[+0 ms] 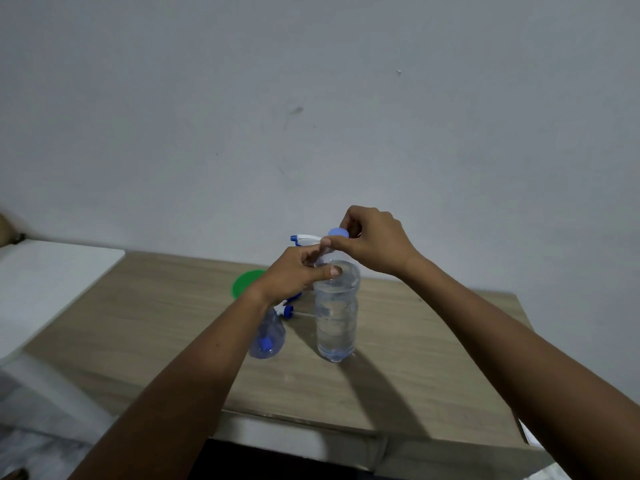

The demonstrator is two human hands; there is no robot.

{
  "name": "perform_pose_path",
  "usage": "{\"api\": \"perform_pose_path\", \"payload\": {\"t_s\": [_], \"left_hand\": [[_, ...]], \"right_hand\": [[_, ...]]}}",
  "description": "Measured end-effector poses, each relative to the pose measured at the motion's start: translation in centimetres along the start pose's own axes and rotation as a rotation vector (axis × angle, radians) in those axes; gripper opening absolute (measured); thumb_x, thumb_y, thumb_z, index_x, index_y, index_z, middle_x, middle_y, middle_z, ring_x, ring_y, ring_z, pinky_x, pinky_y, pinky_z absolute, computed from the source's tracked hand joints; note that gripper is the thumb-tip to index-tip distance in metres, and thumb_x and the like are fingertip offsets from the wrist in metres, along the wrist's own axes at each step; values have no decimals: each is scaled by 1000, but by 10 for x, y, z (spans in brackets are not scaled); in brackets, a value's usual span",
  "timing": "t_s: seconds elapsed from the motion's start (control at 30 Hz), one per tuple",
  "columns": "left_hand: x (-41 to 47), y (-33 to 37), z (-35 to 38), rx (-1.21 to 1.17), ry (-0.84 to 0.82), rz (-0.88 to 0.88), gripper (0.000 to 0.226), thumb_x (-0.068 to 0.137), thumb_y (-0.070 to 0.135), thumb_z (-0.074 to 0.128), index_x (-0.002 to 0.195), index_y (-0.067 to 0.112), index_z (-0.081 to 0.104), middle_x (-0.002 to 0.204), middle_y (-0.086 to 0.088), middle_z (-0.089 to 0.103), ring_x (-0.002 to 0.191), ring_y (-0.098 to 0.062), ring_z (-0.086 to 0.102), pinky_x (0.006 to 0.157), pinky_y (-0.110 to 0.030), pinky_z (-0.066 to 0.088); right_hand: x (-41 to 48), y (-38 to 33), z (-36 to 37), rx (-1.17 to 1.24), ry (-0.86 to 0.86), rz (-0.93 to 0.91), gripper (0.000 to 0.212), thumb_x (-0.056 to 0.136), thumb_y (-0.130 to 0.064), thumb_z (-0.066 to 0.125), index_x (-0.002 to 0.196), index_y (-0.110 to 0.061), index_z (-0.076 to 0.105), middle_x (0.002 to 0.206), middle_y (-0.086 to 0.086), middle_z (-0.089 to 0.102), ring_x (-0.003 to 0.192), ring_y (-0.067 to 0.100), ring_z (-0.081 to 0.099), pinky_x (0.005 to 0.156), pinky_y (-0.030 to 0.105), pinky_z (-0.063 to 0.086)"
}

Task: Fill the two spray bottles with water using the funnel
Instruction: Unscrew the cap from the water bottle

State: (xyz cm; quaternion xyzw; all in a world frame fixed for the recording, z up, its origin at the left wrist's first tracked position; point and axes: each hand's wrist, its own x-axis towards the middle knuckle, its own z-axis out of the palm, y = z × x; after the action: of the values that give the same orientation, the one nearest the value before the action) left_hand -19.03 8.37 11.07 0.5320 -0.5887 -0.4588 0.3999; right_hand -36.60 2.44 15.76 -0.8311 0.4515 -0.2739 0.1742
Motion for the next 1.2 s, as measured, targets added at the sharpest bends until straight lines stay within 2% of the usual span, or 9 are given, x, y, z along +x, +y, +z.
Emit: {"api": "perform_pose_path", "payload": {"t_s": [0.17,0.3,0.47,0.6,0.73,0.87,0.93,1.1,1.2], "left_hand": [[2,2,1,-9,-32,-15,40,91,19,73,130,23,65,123,5,72,115,-9,67,91,-27,58],[1,0,0,-36,-31,9,39,91,13,72,124,30,64,107,24,71,98,12,66,75,-13,54],[1,-3,-1,11,-20,19,45,89,20,74,132,23,63,123,15,70,114,0,64,88,-17,54],[3,-6,-1,16,-24,33,53,90,22,74,140,22,57,141,11,59,126,-4,57,89,-13,53],[5,-6,-2,-18,-35,24,55,89,22,75,140,22,57,136,10,64,126,-5,58,102,-25,51],[5,-5,0,-35,-41,23,53,88,22,76,139,23,58,133,13,66,123,-2,60,94,-20,54],[5,-6,-1,-35,-36,29,50,89,20,74,137,24,60,128,15,68,119,0,62,89,-16,53],[7,-8,-2,8,-42,11,58,86,29,77,140,24,57,141,8,61,132,-12,55,111,-39,46],[7,-7,-2,-4,-32,17,60,88,23,75,144,22,53,148,9,54,137,-10,49,112,-37,45]], "right_hand": [[-2,6,-9,43,-79,-58,20,91,-45,71,102,-29,71,98,-8,72,89,10,64,73,28,43],[-6,3,-11,51,-124,-67,24,95,-40,68,115,-27,72,90,-18,64,80,0,61,79,28,45],[-7,2,-9,60,-52,16,40,80,-58,76,101,-26,66,86,-11,70,76,0,61,64,23,41],[-5,-1,-2,16,6,22,40,82,-56,77,95,-21,63,85,-8,71,71,2,59,60,23,37],[-4,2,-11,44,-111,-31,24,89,-47,73,104,-30,67,91,-10,69,71,1,63,75,32,50],[-6,7,-17,105,-181,-71,24,93,-39,71,114,-28,71,88,-21,65,68,-17,60,89,40,56],[-6,7,-16,106,-174,-67,30,90,-43,73,117,-30,70,88,-21,65,73,-13,63,90,38,56],[-5,7,-10,126,-89,25,46,79,-61,76,107,-28,60,91,-10,72,71,3,64,66,28,48],[-3,5,-6,89,-42,43,44,80,-58,77,101,-23,61,85,-12,69,72,1,60,60,22,39]]}}
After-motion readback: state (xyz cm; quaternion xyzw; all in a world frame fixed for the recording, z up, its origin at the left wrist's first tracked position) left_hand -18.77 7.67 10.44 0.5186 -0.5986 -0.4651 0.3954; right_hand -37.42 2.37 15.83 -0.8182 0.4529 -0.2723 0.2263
